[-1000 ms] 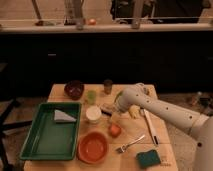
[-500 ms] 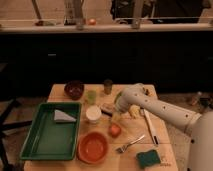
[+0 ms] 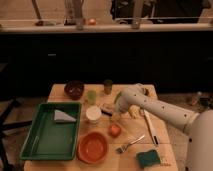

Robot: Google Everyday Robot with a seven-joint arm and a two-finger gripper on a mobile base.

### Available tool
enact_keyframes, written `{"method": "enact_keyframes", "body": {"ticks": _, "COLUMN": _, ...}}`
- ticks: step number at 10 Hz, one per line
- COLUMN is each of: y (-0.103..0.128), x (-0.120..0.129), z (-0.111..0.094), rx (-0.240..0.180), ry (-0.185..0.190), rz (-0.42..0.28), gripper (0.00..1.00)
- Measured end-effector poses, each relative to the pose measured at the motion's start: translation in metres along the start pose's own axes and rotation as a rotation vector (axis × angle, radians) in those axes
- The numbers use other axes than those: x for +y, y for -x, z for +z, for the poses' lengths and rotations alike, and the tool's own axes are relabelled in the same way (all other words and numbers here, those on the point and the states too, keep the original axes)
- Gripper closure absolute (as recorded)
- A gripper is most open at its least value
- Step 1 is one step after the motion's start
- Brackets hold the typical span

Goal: Wipe purple bowl with eraser

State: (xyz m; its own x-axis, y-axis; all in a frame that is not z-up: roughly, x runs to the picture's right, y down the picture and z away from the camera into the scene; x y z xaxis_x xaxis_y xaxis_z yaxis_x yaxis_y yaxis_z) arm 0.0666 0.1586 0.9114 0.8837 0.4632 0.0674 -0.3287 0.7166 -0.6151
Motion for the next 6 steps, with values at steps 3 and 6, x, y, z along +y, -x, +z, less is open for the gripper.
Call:
{"method": "enact_keyframes", "body": {"ticks": 3, "y": -0.0014, "x": 0.0001, "z": -0.0013, "rx": 0.008, "ry": -0.003, "rz": -0.004, "gripper": 0.96}}
{"method": "enact_keyframes", "body": {"ticks": 6, "y": -0.0044, "x": 0.0019, "z": -0.0040, "rx": 0.010, "ry": -0.004, "rz": -0.004, "gripper": 1.00}}
